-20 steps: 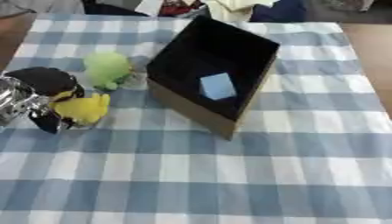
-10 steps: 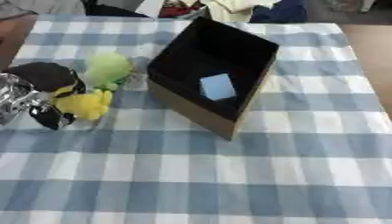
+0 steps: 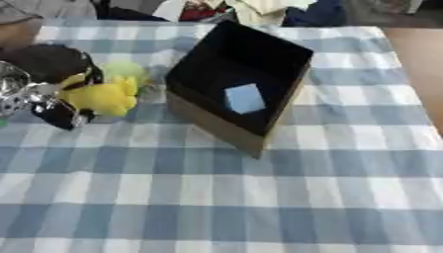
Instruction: Pick up objects on the table and place them in the box.
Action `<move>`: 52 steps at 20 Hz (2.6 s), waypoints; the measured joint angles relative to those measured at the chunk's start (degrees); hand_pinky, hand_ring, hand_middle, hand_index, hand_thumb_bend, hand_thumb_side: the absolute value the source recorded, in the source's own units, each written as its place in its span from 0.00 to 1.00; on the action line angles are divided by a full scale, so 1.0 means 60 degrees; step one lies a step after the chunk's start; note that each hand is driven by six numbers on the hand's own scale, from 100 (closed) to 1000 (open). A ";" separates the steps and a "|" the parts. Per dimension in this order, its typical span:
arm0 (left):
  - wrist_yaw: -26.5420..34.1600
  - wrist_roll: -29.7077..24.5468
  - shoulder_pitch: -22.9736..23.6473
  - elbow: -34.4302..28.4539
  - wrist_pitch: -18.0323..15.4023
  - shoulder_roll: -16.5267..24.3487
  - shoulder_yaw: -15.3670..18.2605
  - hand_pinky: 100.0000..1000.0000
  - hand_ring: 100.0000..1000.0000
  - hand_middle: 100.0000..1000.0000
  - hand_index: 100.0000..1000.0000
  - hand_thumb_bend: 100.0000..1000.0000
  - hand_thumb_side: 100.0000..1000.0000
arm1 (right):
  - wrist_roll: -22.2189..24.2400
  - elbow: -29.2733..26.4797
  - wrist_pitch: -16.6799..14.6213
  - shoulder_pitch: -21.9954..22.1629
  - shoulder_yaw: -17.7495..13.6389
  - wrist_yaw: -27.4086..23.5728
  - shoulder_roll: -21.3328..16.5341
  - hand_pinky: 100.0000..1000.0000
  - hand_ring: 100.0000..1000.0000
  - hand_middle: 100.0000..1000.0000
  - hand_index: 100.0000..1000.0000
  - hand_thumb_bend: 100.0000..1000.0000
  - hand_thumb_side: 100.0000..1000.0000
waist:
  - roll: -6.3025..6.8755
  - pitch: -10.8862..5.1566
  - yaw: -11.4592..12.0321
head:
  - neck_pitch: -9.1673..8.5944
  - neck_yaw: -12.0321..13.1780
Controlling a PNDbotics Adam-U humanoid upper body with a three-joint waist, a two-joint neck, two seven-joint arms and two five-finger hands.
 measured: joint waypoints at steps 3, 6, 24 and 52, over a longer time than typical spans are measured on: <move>0.0314 -0.0033 -0.0582 -0.0174 -0.0035 -0.0007 0.0004 0.52 0.51 0.34 0.54 0.00 0.10 | -0.0001 -0.0018 0.0012 0.0031 0.0001 -0.0002 0.0000 0.97 0.89 0.74 0.80 0.00 0.61 | 0.0030 -0.0019 -0.0001 | 0.0016 -0.0033; 0.0733 -0.0062 -0.1345 -0.0215 -0.0093 -0.0162 -0.0032 0.52 0.50 0.34 0.54 0.00 0.16 | 0.0004 -0.0021 0.0018 0.0035 0.0002 -0.0004 0.0002 0.97 0.89 0.74 0.80 0.00 0.61 | 0.0036 -0.0026 -0.0009 | 0.0080 -0.0041; 0.1533 0.0997 -0.4447 0.0964 0.0371 -0.2688 -0.1200 0.51 0.49 0.34 0.54 0.00 0.31 | 0.0142 -0.0085 0.0084 -0.0112 0.0066 -0.0057 0.0191 0.98 0.89 0.74 0.80 0.00 0.61 | 0.0129 0.0134 -0.0488 | -0.0117 0.0517; 0.0039 0.1429 -0.4721 0.4348 -0.1968 -0.4050 -0.2320 0.71 0.75 0.62 0.80 0.00 0.61 | 0.0333 -0.0144 0.0173 -0.0275 0.0119 -0.0211 0.0501 0.98 0.89 0.73 0.80 0.00 0.62 | 0.0103 0.0360 -0.0731 | -0.0342 0.0665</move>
